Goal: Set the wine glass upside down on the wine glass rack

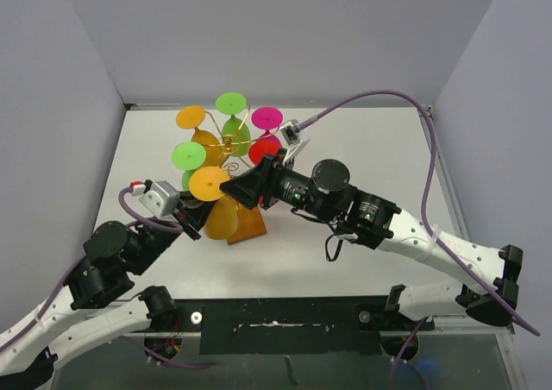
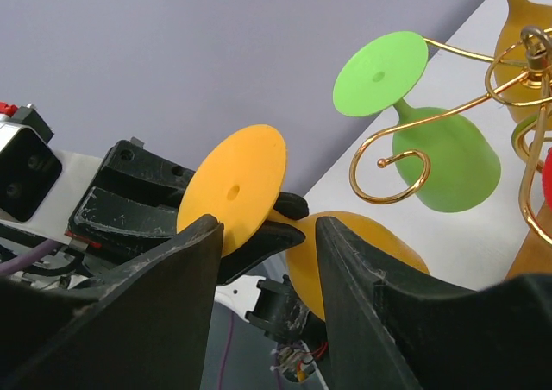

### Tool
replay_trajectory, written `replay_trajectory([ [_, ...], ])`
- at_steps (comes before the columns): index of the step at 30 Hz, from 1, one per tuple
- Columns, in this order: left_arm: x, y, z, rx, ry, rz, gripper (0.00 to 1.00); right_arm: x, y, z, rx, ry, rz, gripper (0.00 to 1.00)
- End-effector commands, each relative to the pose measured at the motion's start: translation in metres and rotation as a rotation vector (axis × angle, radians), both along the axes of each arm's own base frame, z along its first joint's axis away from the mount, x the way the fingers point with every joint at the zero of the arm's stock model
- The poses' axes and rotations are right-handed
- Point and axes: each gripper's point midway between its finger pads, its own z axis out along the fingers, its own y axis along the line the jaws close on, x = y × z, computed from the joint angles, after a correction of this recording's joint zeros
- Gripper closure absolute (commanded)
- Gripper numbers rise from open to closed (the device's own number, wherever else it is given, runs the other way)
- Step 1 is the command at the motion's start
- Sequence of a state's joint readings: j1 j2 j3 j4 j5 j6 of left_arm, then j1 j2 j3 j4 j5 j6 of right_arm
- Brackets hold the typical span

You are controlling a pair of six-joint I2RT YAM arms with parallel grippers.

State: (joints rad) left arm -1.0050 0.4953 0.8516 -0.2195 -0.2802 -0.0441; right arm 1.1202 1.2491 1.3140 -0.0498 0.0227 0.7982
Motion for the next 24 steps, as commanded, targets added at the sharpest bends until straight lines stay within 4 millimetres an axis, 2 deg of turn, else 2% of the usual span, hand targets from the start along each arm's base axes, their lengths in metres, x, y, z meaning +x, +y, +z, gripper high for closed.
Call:
replay_trajectory([
  [1,0.001,-0.001,0.016,-0.038,-0.050,0.000,1.00,0.001,-0.005,0.032,0.153,0.056,-0.037,0.54],
  [20,0.001,-0.004,0.008,-0.043,-0.029,-0.011,1.00,-0.002,-0.003,0.017,0.258,0.269,-0.063,0.88],
  [24,-0.001,-0.004,0.007,-0.053,-0.009,-0.019,0.92,-0.004,-0.003,0.014,0.268,0.340,-0.063,0.93],
])
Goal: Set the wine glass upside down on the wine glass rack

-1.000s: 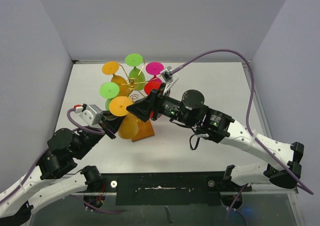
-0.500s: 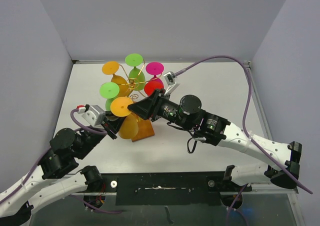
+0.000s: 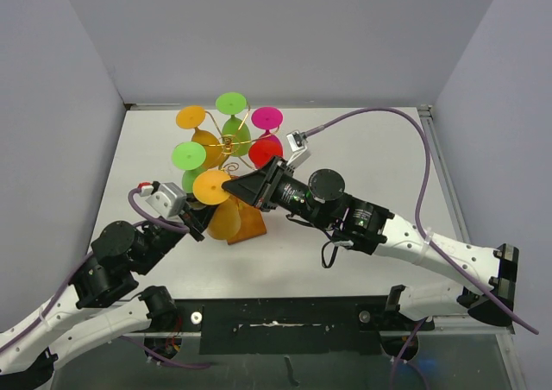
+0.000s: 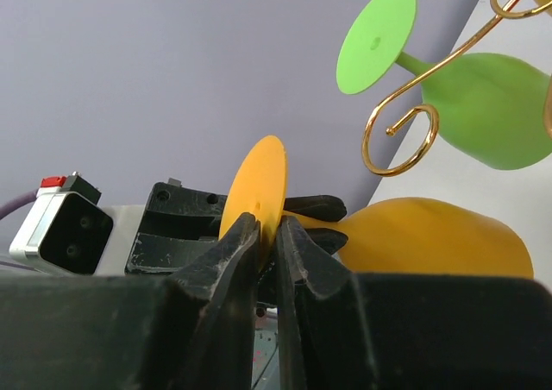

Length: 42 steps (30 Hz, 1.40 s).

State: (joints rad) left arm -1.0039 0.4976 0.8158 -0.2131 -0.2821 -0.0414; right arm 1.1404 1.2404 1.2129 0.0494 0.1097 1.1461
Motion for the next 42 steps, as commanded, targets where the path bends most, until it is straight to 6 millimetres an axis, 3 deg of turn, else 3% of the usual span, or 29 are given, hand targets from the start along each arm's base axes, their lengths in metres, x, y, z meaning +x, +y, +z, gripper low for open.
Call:
replay_trajectory([
  [1,-0.005,0.000,0.021,-0.081,-0.021,-0.026,0.90,-0.006,-0.009,0.024,0.095,0.054,-0.004,0.95],
  [5,-0.008,-0.001,0.016,-0.080,0.010,-0.035,0.82,-0.010,-0.008,0.026,0.108,0.126,0.014,1.00],
  [10,-0.009,0.004,0.009,-0.084,0.045,-0.023,0.72,-0.014,-0.004,0.027,0.112,0.199,0.038,1.00],
  [16,-0.008,0.021,0.001,-0.100,0.091,0.042,0.47,-0.011,-0.005,0.027,0.114,0.242,0.015,1.00],
  [24,-0.017,0.039,0.009,-0.149,0.059,0.049,0.44,0.008,-0.023,0.022,0.101,0.287,-0.125,1.00],
  [30,-0.011,0.058,0.011,-0.162,0.044,0.143,0.44,0.026,-0.036,0.022,0.110,0.288,-0.228,1.00],
  [38,-0.004,0.090,0.015,-0.223,0.023,0.282,0.44,0.051,-0.041,0.027,0.125,0.266,-0.286,1.00],
  [42,-0.005,0.096,0.015,-0.230,0.015,0.300,0.44,0.061,-0.038,0.028,0.122,0.266,-0.291,1.00],
])
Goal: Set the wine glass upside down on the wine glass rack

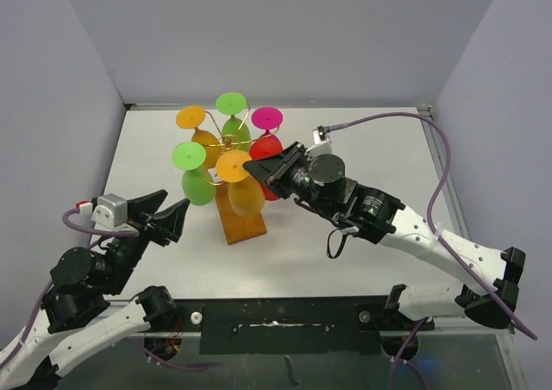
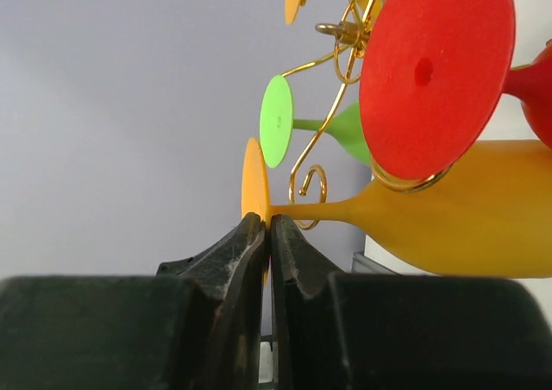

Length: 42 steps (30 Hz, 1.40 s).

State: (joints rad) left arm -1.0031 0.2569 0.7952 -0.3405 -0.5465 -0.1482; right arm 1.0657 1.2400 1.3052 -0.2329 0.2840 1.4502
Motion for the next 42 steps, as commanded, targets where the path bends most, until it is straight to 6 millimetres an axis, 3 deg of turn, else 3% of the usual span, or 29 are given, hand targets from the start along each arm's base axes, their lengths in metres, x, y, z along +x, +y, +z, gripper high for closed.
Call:
replay_trajectory([
  [1,0.002,0.014,0.010,-0.035,-0.027,0.058,0.44,0.015,-0.001,0.041,0.094,-0.060,-0.035,1.00],
  [19,0.006,0.019,0.003,-0.004,0.014,0.102,0.44,0.028,0.032,0.044,0.088,-0.072,0.035,1.00],
  [26,0.010,0.024,0.002,-0.032,0.072,0.147,0.43,0.025,0.046,0.042,0.083,-0.075,0.089,1.00],
  [42,0.000,0.048,0.017,-0.127,0.032,0.179,0.44,0.010,0.056,0.044,0.078,-0.105,0.182,1.00],
])
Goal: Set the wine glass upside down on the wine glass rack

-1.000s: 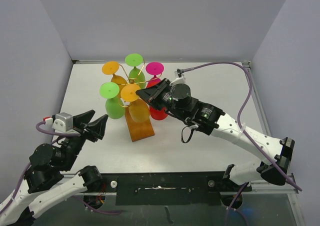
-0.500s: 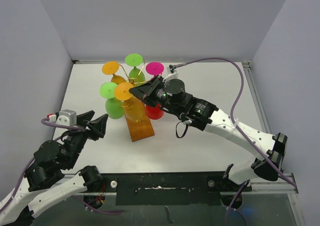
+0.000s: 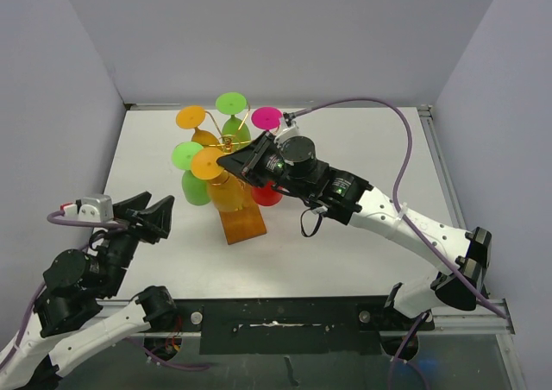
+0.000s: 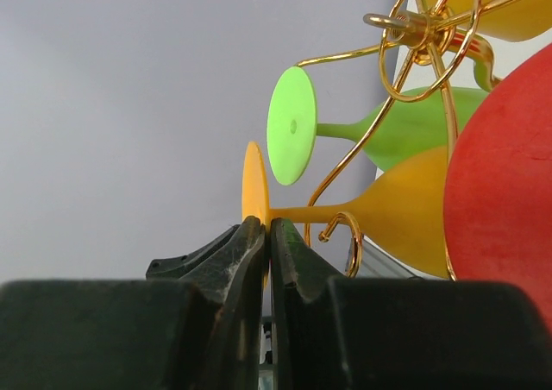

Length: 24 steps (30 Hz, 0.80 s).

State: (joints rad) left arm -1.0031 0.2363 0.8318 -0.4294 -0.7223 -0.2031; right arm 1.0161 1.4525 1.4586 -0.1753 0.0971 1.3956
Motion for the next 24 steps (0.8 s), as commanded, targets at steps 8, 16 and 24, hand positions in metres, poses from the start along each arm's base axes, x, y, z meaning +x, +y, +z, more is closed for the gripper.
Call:
replay_trajectory([
  [8,-0.005,0.013,0.024,-0.076,-0.033,0.020,0.43,-0.017,0.002,0.042,0.083,-0.085,0.066,1.00],
  [16,-0.006,0.020,0.026,-0.108,-0.033,0.045,0.43,-0.020,-0.014,0.035,0.070,-0.080,0.035,1.00],
  [24,-0.005,0.022,0.027,-0.116,-0.031,0.062,0.43,-0.025,-0.017,0.031,0.066,-0.072,0.047,1.00],
])
